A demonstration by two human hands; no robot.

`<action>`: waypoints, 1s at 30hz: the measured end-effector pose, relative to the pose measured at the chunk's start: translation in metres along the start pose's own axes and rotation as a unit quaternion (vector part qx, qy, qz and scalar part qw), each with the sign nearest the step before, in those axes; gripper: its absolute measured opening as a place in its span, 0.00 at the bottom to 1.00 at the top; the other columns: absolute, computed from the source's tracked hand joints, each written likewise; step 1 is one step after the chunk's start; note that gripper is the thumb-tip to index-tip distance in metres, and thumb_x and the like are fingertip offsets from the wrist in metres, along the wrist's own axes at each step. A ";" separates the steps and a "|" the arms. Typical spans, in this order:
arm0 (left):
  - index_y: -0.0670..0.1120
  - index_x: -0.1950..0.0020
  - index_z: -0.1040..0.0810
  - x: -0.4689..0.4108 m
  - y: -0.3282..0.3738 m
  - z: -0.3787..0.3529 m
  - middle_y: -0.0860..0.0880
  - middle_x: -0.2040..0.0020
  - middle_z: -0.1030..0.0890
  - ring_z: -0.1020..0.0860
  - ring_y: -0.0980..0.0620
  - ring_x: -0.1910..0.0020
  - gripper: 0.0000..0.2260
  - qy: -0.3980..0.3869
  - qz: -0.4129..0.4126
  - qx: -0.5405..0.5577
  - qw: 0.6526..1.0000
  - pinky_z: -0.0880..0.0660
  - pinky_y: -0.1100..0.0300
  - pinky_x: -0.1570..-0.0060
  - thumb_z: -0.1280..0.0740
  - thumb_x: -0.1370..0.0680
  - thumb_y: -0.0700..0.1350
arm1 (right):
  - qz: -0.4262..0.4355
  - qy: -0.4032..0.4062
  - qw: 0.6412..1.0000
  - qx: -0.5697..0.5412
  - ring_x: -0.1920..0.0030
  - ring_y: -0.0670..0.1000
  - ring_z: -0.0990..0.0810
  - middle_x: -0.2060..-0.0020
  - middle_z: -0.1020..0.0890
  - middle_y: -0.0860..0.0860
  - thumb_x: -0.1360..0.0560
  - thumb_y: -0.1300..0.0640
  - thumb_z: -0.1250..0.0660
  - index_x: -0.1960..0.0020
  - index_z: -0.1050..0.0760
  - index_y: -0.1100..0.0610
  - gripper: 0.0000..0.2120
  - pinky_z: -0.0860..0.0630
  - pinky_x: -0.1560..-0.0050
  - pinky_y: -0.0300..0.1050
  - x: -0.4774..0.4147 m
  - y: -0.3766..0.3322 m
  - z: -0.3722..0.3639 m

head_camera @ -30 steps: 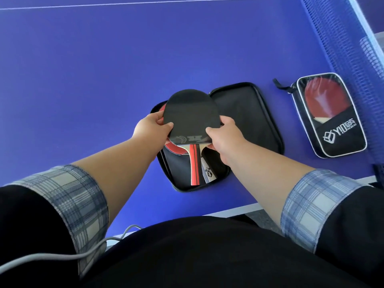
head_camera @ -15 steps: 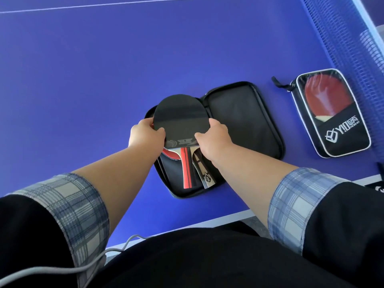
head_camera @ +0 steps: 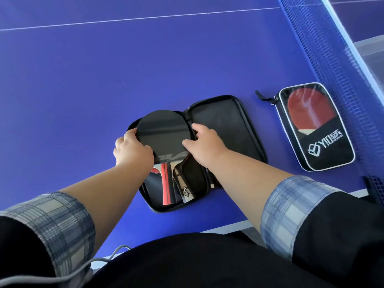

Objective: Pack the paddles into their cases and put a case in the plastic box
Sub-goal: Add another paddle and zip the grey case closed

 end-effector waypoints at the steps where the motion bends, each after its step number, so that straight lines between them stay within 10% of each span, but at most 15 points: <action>1: 0.54 0.23 0.40 0.004 0.005 -0.002 0.47 0.29 0.35 0.35 0.42 0.33 0.31 0.018 -0.004 -0.015 1.000 0.28 0.46 0.45 0.43 0.26 0.39 | 0.001 0.030 0.999 -0.023 0.43 0.53 0.23 0.30 0.30 0.54 0.22 0.48 0.34 0.23 0.37 0.48 0.29 0.29 0.47 0.44 -0.004 0.007 0.017; 6: 0.56 0.25 0.38 0.037 0.053 -0.035 0.52 0.26 0.38 0.41 0.46 0.28 0.28 0.031 -0.168 -0.084 0.982 0.37 0.47 0.33 0.40 0.24 0.42 | -0.083 0.181 0.980 0.022 0.34 0.57 0.28 0.31 0.28 0.51 0.25 0.48 0.36 0.25 0.34 0.49 0.28 0.26 0.45 0.51 -0.027 0.073 0.111; 11: 0.58 0.27 0.33 0.064 0.094 -0.092 0.49 0.24 0.38 0.44 0.45 0.26 0.22 -0.041 -0.286 -0.242 0.926 0.46 0.45 0.27 0.38 0.21 0.50 | -0.107 0.044 0.993 0.001 0.46 0.52 0.26 0.38 0.24 0.48 0.25 0.46 0.35 0.23 0.37 0.49 0.32 0.32 0.48 0.46 -0.035 0.114 0.133; 15: 0.53 0.24 0.35 0.065 0.097 -0.104 0.47 0.22 0.40 0.45 0.44 0.25 0.22 -0.040 -0.254 -0.322 0.911 0.51 0.44 0.26 0.40 0.19 0.51 | -0.070 0.015 0.997 -0.032 0.53 0.55 0.20 0.55 0.18 0.49 0.27 0.48 0.35 0.40 0.21 0.55 0.19 0.27 0.55 0.47 -0.034 0.110 0.140; 20: 0.53 0.26 0.31 0.076 0.109 -0.085 0.50 0.29 0.30 0.34 0.46 0.30 0.20 -0.032 -0.234 -0.151 0.960 0.33 0.50 0.34 0.40 0.19 0.51 | -0.005 -0.052 0.992 -0.118 0.46 0.54 0.19 0.50 0.15 0.51 0.31 0.31 0.37 0.51 0.19 0.51 0.25 0.25 0.48 0.47 -0.012 0.080 0.144; 23: 0.56 0.32 0.27 0.089 0.116 -0.066 0.62 0.45 0.22 0.22 0.64 0.51 0.17 -0.056 -0.157 0.051 0.985 0.27 0.64 0.53 0.40 0.20 0.57 | 0.022 -0.116 0.979 -0.169 0.45 0.51 0.17 0.49 0.15 0.45 0.33 0.24 0.42 0.47 0.19 0.45 0.30 0.24 0.39 0.56 0.009 0.053 0.128; 30: 0.59 0.43 0.22 0.107 0.087 -0.002 0.55 0.54 0.17 0.17 0.54 0.56 0.24 -0.066 -0.071 0.279 0.955 0.22 0.57 0.60 0.38 0.32 0.71 | 0.173 -0.149 0.967 -0.109 0.43 0.38 0.23 0.45 0.19 0.40 0.23 0.39 0.38 0.47 0.23 0.39 0.09 0.28 0.44 0.38 0.040 0.005 0.064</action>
Point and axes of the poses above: each hand's wrist, its own x-axis away from the middle knuckle, its own z-axis out of the back of the hand, y = z × x, the point moved 3 cm from there along -x, towards the middle knuckle
